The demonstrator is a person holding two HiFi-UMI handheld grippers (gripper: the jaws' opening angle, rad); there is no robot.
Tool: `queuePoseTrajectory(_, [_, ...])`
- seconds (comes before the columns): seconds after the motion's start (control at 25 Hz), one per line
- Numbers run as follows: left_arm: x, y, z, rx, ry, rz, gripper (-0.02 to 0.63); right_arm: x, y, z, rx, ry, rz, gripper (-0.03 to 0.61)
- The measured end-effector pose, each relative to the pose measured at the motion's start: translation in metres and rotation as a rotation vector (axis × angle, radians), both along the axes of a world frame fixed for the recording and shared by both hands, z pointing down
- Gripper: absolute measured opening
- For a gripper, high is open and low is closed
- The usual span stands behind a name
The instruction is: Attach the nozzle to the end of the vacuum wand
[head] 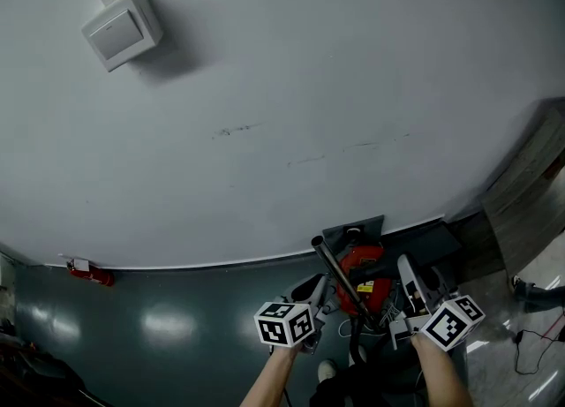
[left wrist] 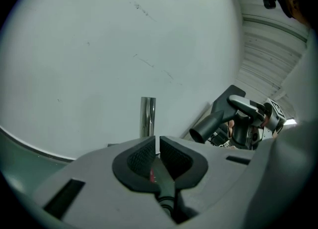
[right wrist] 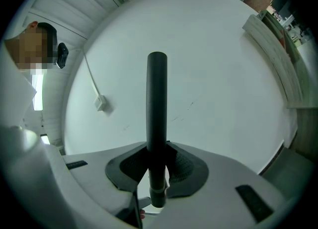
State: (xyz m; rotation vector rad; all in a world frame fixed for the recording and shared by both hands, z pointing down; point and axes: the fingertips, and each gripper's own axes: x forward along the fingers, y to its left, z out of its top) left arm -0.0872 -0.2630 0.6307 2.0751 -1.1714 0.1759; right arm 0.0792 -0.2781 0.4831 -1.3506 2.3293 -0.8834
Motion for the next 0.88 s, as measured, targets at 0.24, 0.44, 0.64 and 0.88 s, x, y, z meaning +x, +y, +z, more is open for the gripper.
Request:
queuePoseTrajectory(0.24, [0.004, -0.020, 0.026, -0.013, -0.001, -0.014, 0.126, 0.011, -0.011, 0.008, 0.004, -0.002, 0.020, 0.091])
queuePoseTrajectory(0.44, [0.012, -0.040, 0.041, -0.016, 0.000, -0.006, 0.196, 0.023, -0.017, 0.016, -0.003, 0.001, 0.042, 0.091])
queuePoseTrajectory(0.64, [0.022, -0.050, 0.053, -0.023, -0.014, 0.033, 0.213, 0.030, -0.020, 0.024, -0.014, 0.007, 0.053, 0.091])
queuePoseTrajectory(0.88, [0.026, -0.055, 0.059, -0.007, -0.042, 0.051, 0.165, 0.034, -0.022, 0.026, -0.015, 0.008, 0.060, 0.091])
